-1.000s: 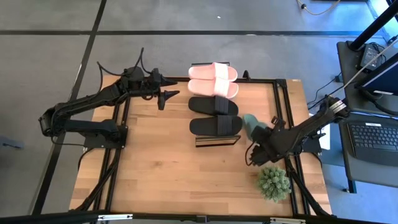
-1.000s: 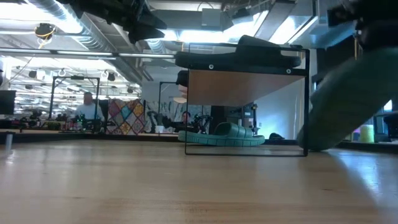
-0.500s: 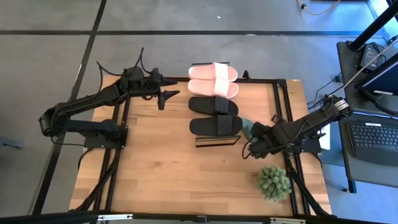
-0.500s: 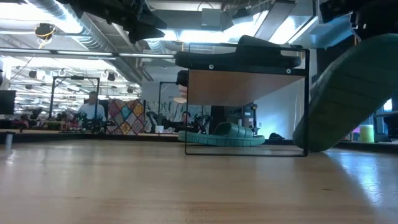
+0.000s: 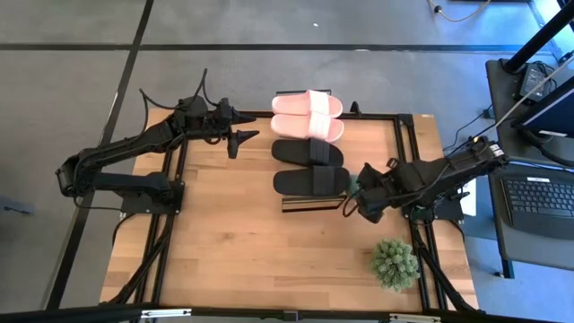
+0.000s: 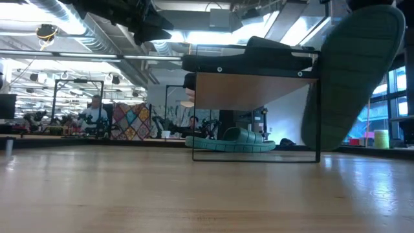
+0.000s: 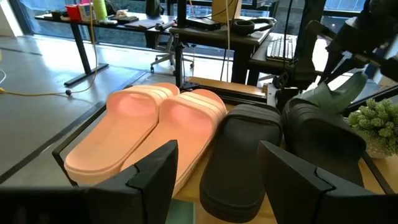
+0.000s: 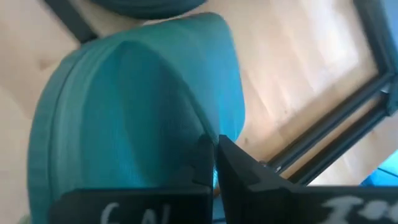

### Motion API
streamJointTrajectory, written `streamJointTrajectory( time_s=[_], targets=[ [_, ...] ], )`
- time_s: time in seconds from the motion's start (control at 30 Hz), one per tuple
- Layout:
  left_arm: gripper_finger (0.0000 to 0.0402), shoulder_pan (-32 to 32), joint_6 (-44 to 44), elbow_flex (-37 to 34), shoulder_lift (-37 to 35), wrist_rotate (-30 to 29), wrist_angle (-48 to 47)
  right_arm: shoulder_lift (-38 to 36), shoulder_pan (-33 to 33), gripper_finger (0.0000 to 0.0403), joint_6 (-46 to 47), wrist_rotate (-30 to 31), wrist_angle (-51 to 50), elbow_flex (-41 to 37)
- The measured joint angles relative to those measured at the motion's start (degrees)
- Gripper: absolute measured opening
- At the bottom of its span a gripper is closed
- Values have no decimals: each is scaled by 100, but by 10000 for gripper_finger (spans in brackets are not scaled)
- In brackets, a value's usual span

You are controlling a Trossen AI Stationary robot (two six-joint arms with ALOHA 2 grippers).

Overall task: Pick and place slides into the shelf
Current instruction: Put the green slide under the shelf

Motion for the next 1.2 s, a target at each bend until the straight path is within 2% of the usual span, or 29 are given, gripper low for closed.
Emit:
streamJointTrajectory(
  time_s=[0.13,0.33,0.6,0.7,0.97,1.2],
  targets=[
    [212,1,0,0,2,1,0,0,-95,7,-256,-486,15,79],
    [212,2,0,0,2,1,0,0,-112,6,-215,-836,17,79],
    [212,2,0,0,2,1,0,-4,-97,6,-221,-1964,13,79],
    [212,0,0,0,2,1,1,-7,-32,6,-213,-2184,-2,174],
    [212,2,2,0,4,3,212,-8,65,6,170,-2117,13,1371],
    [212,1,1,0,4,3,323,3,65,6,185,-1439,-8,2500]
  ],
)
